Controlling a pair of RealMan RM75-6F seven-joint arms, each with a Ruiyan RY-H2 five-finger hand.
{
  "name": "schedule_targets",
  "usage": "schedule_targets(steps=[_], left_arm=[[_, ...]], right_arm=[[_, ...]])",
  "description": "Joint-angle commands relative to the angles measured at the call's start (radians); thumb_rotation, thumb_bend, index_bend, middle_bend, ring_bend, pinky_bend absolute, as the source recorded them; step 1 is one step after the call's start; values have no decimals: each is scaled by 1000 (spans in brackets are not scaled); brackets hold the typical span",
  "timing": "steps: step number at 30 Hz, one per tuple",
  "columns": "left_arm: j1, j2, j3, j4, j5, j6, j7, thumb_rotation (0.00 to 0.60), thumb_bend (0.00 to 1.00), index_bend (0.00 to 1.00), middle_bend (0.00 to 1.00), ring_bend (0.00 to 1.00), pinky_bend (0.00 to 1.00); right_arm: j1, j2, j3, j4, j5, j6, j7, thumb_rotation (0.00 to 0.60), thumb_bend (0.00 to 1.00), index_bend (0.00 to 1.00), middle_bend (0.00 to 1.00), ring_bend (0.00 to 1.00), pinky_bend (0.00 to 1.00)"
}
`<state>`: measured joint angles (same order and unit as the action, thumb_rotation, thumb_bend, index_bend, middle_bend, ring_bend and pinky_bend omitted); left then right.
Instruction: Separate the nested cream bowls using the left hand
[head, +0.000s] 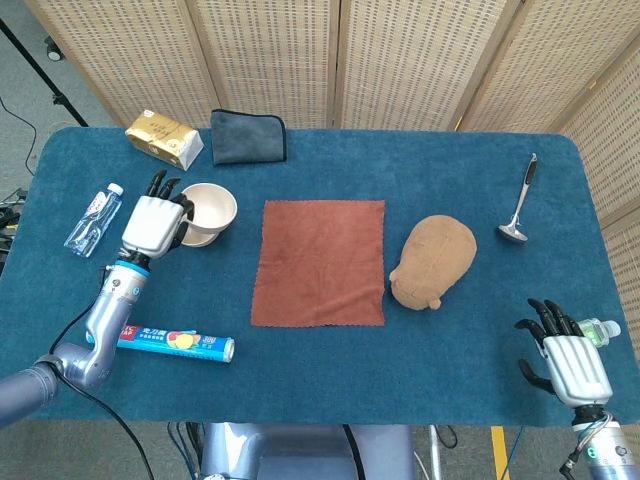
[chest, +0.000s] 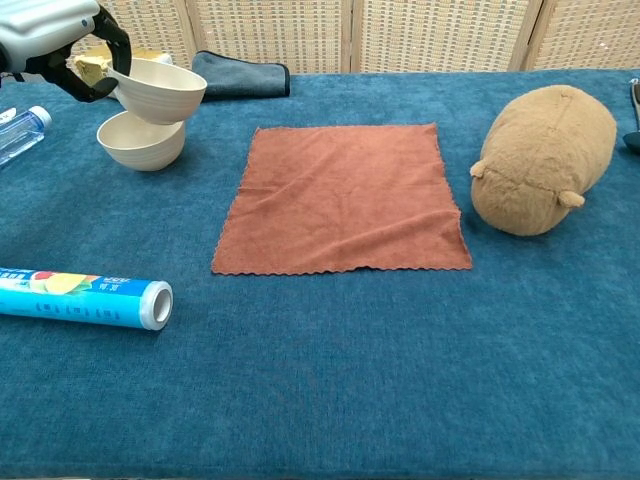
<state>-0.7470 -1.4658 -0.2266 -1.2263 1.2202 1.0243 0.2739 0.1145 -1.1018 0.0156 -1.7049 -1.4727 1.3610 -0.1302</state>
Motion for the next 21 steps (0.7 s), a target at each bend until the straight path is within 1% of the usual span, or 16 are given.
schedule_targets(steps=[1, 3, 4, 8, 11, 21], left_arm=[[10, 19, 0, -58, 11, 25, 3, 600, 484, 606, 489, 147, 25], [10, 29, 0, -99, 28, 44, 18, 600, 484, 605, 489, 147, 25], [11, 42, -4, -149, 42, 68, 29, 600, 484, 606, 489, 147, 25], [22, 69, -7, -238, 38, 90, 58, 600, 484, 606, 489, 147, 25], [39, 92, 3, -327, 44, 117, 92, 600, 484, 606, 489, 147, 25], [93, 162, 46, -488, 53, 173, 176, 600, 484, 606, 489, 150, 25]], right_arm=[[0, -1, -2, -3, -6, 2, -4, 600, 357, 311, 88, 6, 169], [-2, 1, -4, -6, -4, 1, -8, 600, 359, 311, 88, 6, 169], [-3, 5, -5, -13, -4, 5, -11, 600, 360, 311, 88, 6, 169], [-8, 13, -6, -30, -14, 17, -17, 600, 357, 311, 87, 6, 169], [-19, 28, -12, -55, -37, 42, -21, 600, 356, 311, 88, 6, 169], [-49, 68, -27, -115, -78, 96, -34, 600, 360, 311, 88, 6, 169]])
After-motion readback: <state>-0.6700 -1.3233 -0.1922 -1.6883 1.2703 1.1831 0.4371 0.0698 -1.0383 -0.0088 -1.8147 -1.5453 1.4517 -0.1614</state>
